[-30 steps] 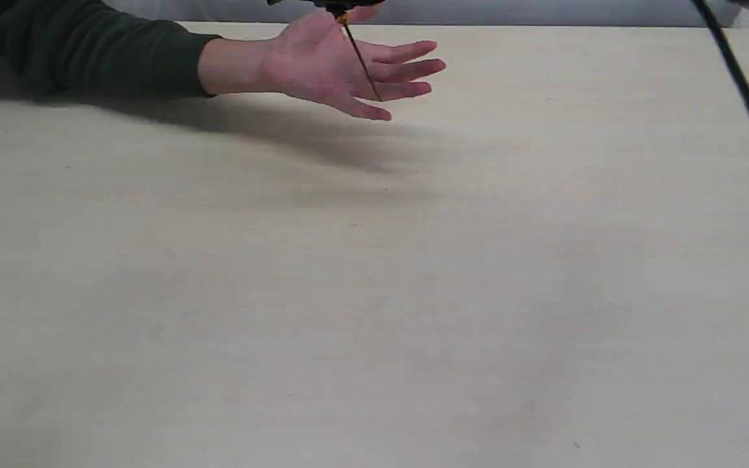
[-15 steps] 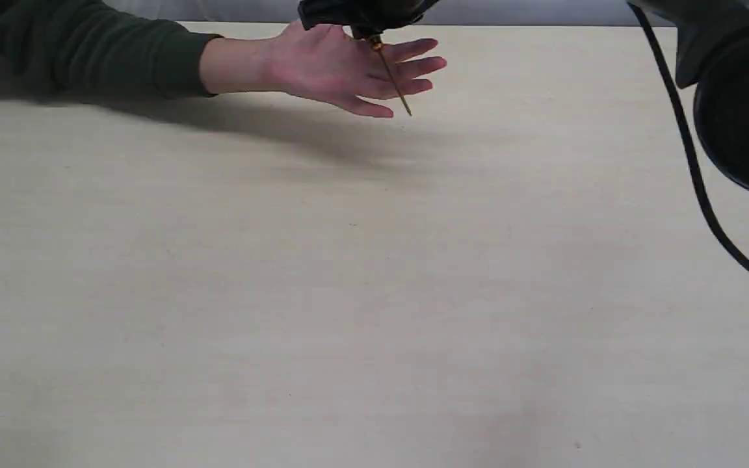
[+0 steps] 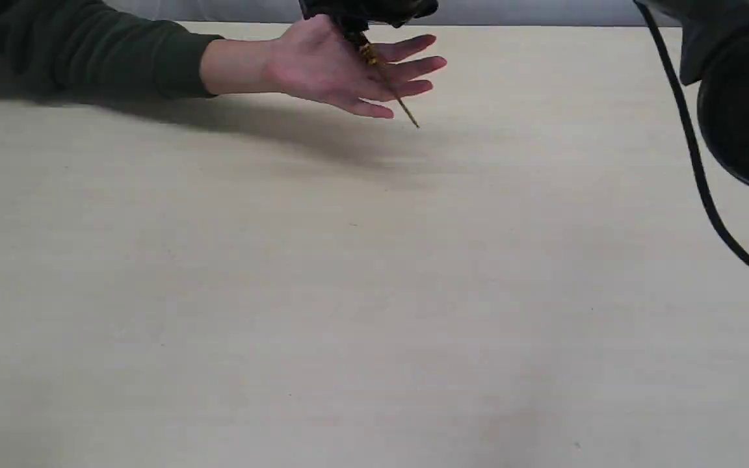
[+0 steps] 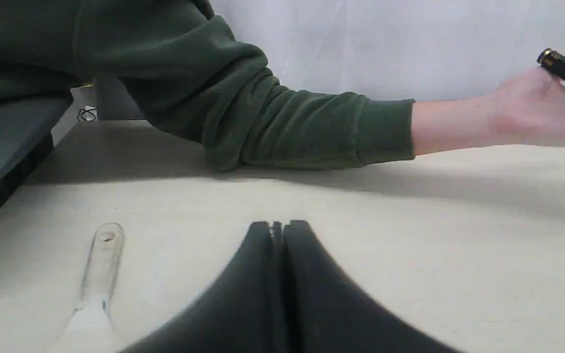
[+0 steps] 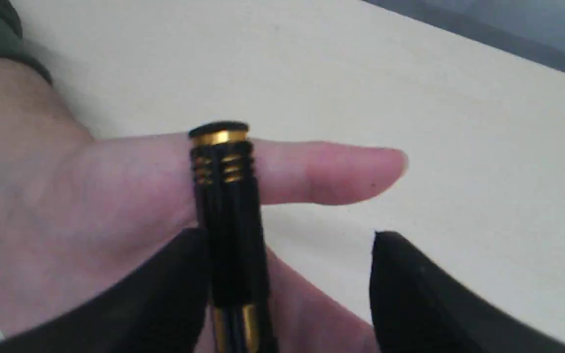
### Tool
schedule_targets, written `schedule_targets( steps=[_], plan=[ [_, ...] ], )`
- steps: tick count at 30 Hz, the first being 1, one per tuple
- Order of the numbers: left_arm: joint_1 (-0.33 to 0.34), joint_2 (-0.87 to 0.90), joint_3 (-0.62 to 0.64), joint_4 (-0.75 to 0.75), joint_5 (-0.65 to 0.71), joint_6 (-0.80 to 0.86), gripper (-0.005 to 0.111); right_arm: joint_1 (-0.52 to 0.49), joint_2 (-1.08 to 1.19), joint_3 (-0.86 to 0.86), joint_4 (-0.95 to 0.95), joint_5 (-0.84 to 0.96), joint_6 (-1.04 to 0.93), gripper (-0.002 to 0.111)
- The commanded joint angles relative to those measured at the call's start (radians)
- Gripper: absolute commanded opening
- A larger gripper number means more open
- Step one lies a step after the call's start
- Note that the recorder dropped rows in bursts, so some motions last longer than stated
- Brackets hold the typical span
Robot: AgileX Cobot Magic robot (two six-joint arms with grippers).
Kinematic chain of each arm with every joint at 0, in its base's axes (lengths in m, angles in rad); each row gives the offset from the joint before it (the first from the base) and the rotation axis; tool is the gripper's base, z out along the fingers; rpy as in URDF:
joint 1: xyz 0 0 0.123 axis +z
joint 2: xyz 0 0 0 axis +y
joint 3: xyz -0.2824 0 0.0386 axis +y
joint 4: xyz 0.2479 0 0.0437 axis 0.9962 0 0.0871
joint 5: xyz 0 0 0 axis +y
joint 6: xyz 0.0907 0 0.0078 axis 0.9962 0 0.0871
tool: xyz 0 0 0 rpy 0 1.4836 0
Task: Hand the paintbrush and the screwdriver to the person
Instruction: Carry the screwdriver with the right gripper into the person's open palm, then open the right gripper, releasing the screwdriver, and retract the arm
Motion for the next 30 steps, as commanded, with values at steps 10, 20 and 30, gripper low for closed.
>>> schedule_targets(
  steps=[10, 20, 30],
  plan=[
    [-0.007, -0.002, 0.002, -0.004, -0.010, -0.002, 0.000, -0.005, -0.103, 0.001, 0.001, 0.019, -0.018, 0.036],
    [-0.007, -0.002, 0.002, -0.004, -0.010, -0.002, 0.000, -0.005, -0.313, 0.323, -0.002, -0.117, -0.025, 0.004],
    [-0.007, -0.002, 0.002, -0.002, -0.011, -0.002, 0.000, -0.002, -0.716, 0.862, 0.079, -0.437, -0.025, 0.004]
  ],
)
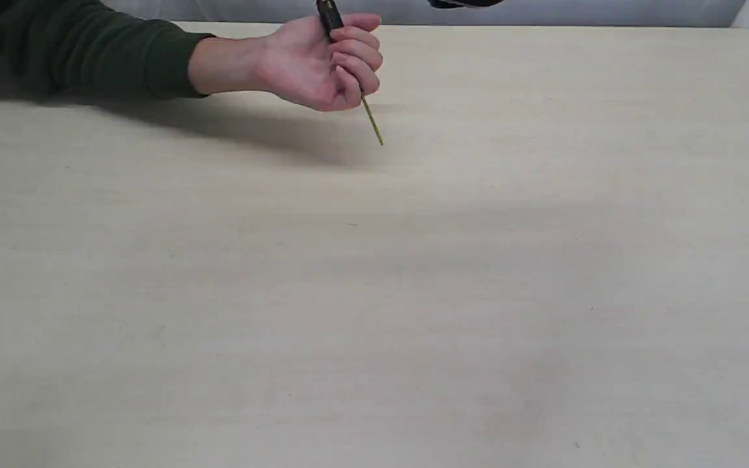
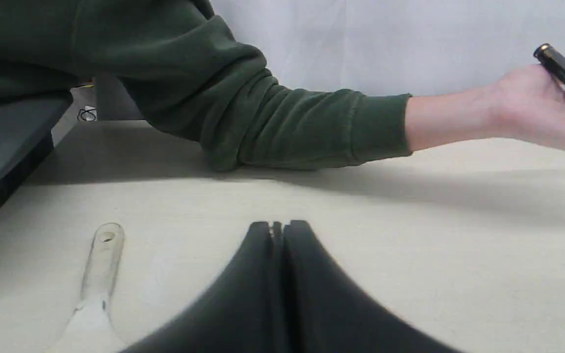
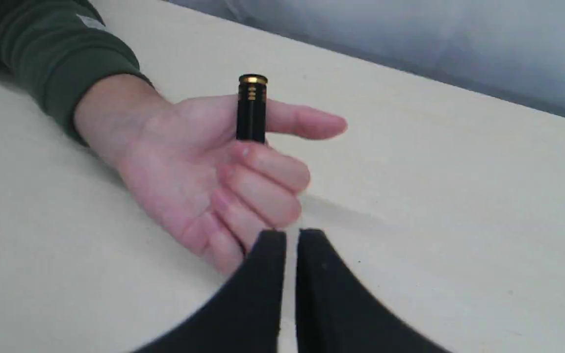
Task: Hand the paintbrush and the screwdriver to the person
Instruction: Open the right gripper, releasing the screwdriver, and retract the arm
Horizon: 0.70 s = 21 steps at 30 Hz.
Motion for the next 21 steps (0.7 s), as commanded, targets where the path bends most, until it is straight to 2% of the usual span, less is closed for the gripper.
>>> schedule_targets(
  steps=[1, 10, 21],
  plan=[
    [-0.007, -0.002, 0.002, -0.002, -0.011, -0.002, 0.000, -0.002, -0.154, 0.184, 0.011, -0.123, -0.005, 0.004],
    [-0.007, -0.002, 0.002, -0.002, -0.011, -0.002, 0.000, -0.002, -0.479, 0.539, 0.016, -0.294, -0.002, 0.004],
    [-0.007, -0.002, 0.002, -0.002, -0.011, -0.002, 0.000, -0.002, -0.760, 0.822, 0.063, -0.416, -0.002, 0.004]
  ],
)
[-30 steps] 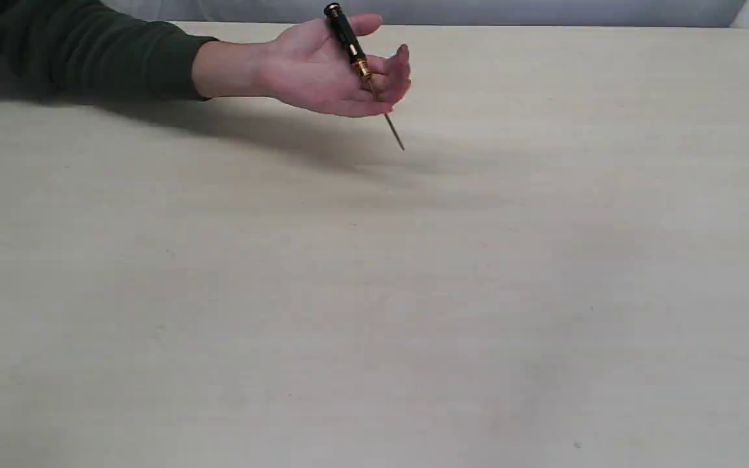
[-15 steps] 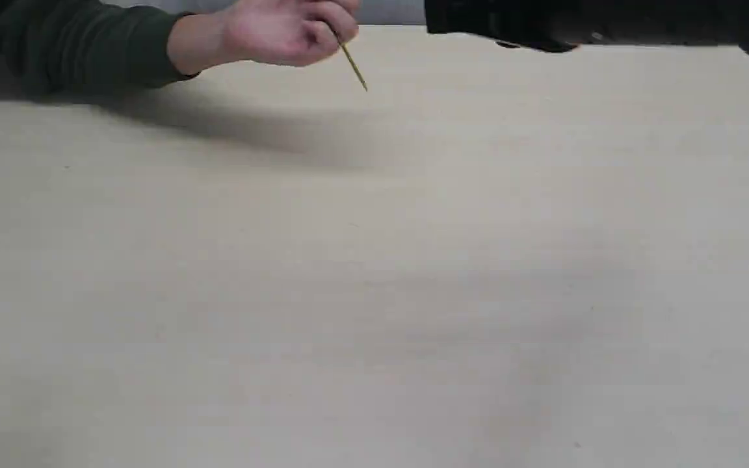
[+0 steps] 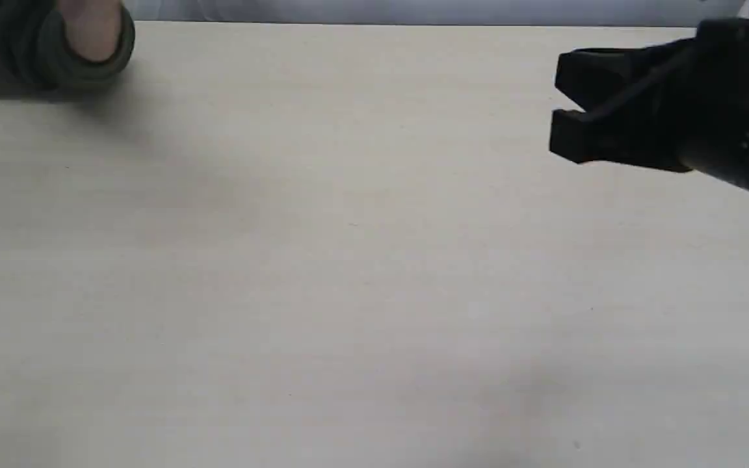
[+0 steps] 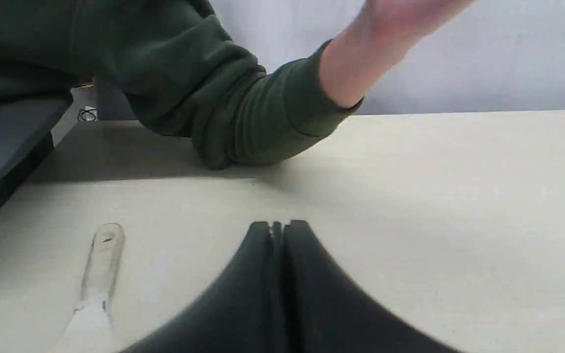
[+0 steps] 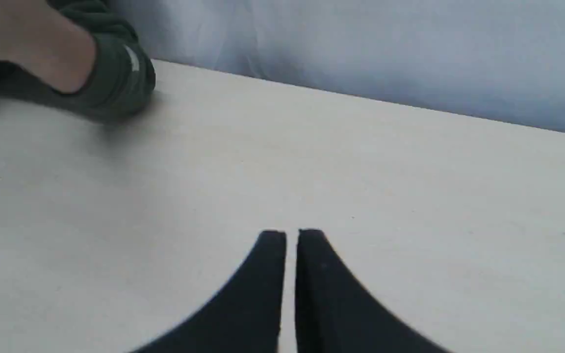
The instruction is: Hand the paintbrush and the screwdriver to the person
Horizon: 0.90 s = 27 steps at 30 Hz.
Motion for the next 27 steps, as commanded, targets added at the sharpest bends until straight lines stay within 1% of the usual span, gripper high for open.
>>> schedule_targets(
  steps=[1, 6, 11, 17, 22, 27],
  plan=[
    [-0.007, -0.002, 0.002, -0.002, -0.011, -0.002, 0.000, -0.002, -0.092, 0.098, 0.021, -0.071, -0.002, 0.004],
    [-0.007, -0.002, 0.002, -0.005, -0.011, -0.002, 0.000, -0.002, -0.249, 0.232, 0.029, -0.140, -0.002, 0.004],
    [-0.007, -0.002, 0.002, -0.005, -0.011, -0.002, 0.000, -0.002, -0.417, 0.373, 0.029, -0.259, -0.001, 0.004],
    [-0.007, -0.002, 0.002, -0.005, -0.011, -0.002, 0.000, -0.002, -0.594, 0.493, 0.014, -0.341, -0.001, 0.004],
    [-0.007, -0.002, 0.002, -0.005, -0.011, -0.002, 0.000, -0.002, -0.726, 0.542, -0.036, -0.347, -0.003, 0.004],
    [-0.007, -0.002, 0.002, -0.005, -0.011, -0.002, 0.000, -0.002, -0.827, 0.545, -0.086, -0.339, -0.003, 0.004]
  ],
)
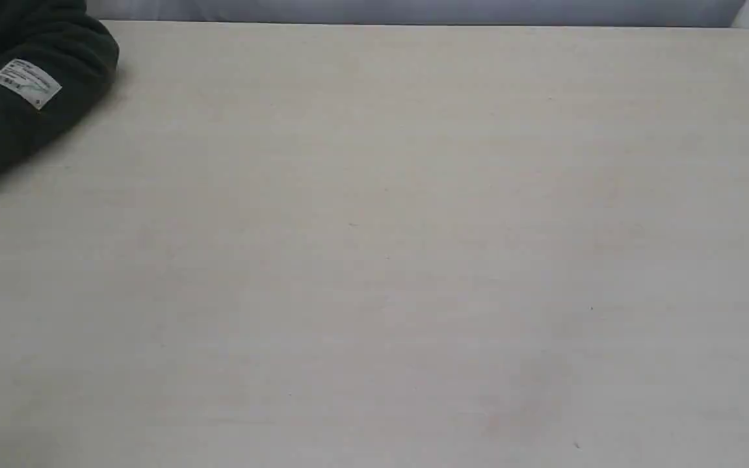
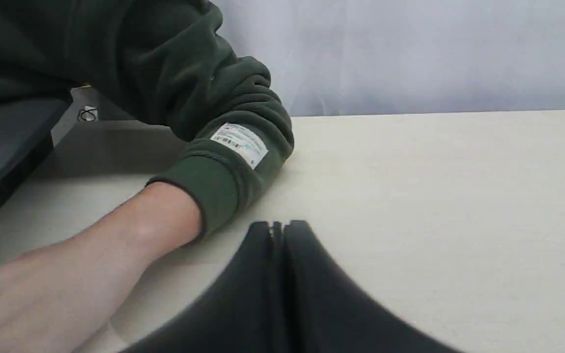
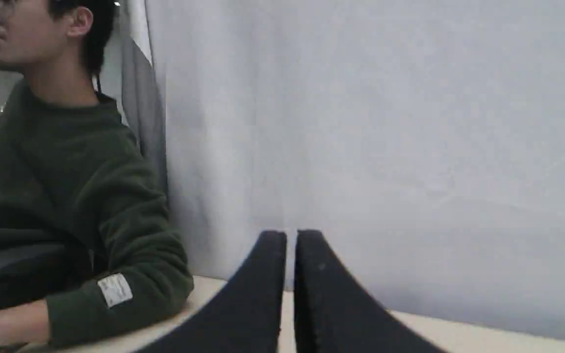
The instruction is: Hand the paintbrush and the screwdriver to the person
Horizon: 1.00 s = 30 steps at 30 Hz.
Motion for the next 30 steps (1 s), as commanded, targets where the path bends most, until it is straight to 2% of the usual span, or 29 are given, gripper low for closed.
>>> schedule_targets(
  steps=[1, 8, 17, 21, 25, 30],
  plan=[
    [-0.007, -0.002, 0.002, -0.005, -0.011, -0.002, 0.000, -0.002, -0.066, 0.003, -0.048, 0.008, -0.003, 0.004],
    [-0.007, -0.002, 0.002, -0.003, -0.012, -0.002, 0.000, -0.002, -0.195, 0.003, -0.114, 0.022, -0.003, 0.004],
    [-0.007, -0.002, 0.002, -0.003, -0.012, -0.002, 0.000, -0.002, -0.195, 0.003, -0.231, 0.053, 0.006, 0.004],
    [-0.007, -0.002, 0.002, -0.003, -0.012, -0.002, 0.000, -0.004, -0.195, 0.003, -0.172, 0.173, 0.006, 0.004],
    [-0.007, -0.002, 0.002, -0.003, -0.012, -0.002, 0.000, -0.004, -0.195, 0.003, -0.027, 0.289, 0.006, 0.004],
    [-0.007, -0.002, 0.002, -0.003, -0.012, -0.002, 0.000, -0.004, -0.195, 0.003, 0.020, 0.376, 0.006, 0.004]
  ],
)
